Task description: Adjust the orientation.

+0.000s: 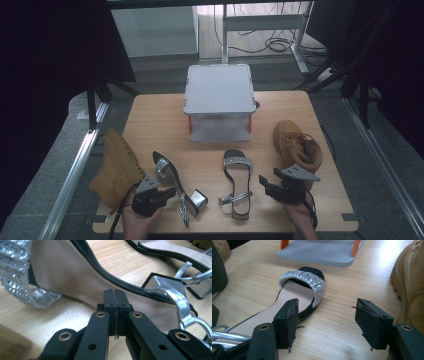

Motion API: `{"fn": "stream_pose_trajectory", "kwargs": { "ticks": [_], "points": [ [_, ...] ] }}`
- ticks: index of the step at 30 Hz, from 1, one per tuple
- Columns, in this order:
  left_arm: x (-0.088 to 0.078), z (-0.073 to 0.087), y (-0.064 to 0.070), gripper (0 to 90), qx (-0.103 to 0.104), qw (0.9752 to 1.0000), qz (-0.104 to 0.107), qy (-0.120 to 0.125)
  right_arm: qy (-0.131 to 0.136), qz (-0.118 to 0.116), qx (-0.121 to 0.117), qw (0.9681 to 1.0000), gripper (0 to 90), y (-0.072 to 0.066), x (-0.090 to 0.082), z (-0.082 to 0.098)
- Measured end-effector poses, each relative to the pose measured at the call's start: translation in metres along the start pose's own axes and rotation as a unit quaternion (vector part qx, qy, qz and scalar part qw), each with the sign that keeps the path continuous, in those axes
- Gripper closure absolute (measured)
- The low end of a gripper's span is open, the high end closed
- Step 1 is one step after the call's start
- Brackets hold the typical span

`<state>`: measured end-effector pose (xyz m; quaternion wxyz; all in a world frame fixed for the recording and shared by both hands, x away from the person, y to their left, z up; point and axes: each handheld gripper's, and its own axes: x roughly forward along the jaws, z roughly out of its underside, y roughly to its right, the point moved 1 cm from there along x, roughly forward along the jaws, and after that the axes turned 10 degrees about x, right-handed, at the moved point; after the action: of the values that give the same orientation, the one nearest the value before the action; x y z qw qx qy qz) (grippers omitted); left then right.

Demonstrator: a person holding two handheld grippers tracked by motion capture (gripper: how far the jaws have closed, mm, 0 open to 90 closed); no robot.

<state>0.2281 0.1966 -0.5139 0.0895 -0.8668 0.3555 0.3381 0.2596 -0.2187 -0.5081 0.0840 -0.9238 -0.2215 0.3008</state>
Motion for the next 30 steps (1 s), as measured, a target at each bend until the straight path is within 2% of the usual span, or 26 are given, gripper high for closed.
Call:
{"fn": "stream_pose_trajectory", "kwargs": {
  "ticks": [4, 14, 16, 18, 19, 20, 21, 22, 23, 24, 27, 28, 30],
  "points": [
    [0.005, -0.005, 0.001, 89.8, 0.005, 1.0, 0.001, 0.0, 0.003, 0.002, 0.005, 1.0, 36.3, 0.002, -0.001, -0.001],
    [0.011, -0.013, -0.001, 89.8, 0.001, 1.0, 0.006, 0.004, 0.002, 0.008, 0.009, 0.9999, 36.3, 0.005, -0.001, 0.0],
    [0.017, -0.019, -0.007, 89.7, -0.011, 0.9995, 0.027, 0.011, 0.002, 0.008, 0.01, 0.9999, 36.4, 0.005, -0.001, -0.001],
    [0.021, -0.023, -0.011, 89.7, -0.013, 0.9994, 0.03, 0.012, 0.002, 0.01, 0.01, 0.9999, 36.4, 0.006, -0.001, -0.001],
    [0.027, -0.027, -0.014, 89.7, -0.013, 0.9995, 0.029, 0.004, 0.002, 0.01, 0.01, 0.9999, 36.4, 0.006, -0.001, -0.001],
    [0.043, -0.036, -0.015, 89.7, 0.002, 0.9994, 0.028, -0.019, 0.002, 0.012, 0.012, 0.9998, 36.4, 0.008, -0.001, -0.001],
    [0.043, -0.036, -0.015, 89.8, 0.002, 0.9994, 0.028, -0.019, 0.002, 0.014, 0.012, 0.9998, 36.4, 0.008, -0.001, -0.001],
    [0.048, -0.04, -0.016, 89.8, -0.007, 0.9991, 0.04, -0.008, 0.002, 0.014, 0.012, 0.9998, 36.4, 0.008, -0.001, -0.001],
    [0.053, -0.043, -0.017, 89.6, -0.012, 0.9986, 0.049, -0.011, 0.001, 0.014, 0.012, 0.9998, 36.4, 0.008, -0.001, -0.001],
    [0.058, -0.046, -0.017, 89.7, -0.008, 0.9985, 0.052, -0.015, 0.001, 0.015, 0.012, 0.9998, 36.4, 0.008, -0.001, -0.001],
    [0.06, -0.051, -0.018, 89.7, -0.004, 0.9987, 0.045, -0.023, 0.001, 0.016, 0.013, 0.9998, 36.4, 0.01, -0.002, 0.0],
    [0.06, -0.051, -0.019, 89.7, -0.002, 0.9991, 0.032, -0.027, 0.001, 0.017, 0.014, 0.9998, 36.7, 0.01, -0.002, 0.0],
    [0.06, -0.051, -0.019, 89.6, 0.0, 0.9991, 0.031, -0.028, 0.0, 0.016, 0.014, 0.9998, 36.7, 0.01, -0.002, 0.0]
  ]
}}
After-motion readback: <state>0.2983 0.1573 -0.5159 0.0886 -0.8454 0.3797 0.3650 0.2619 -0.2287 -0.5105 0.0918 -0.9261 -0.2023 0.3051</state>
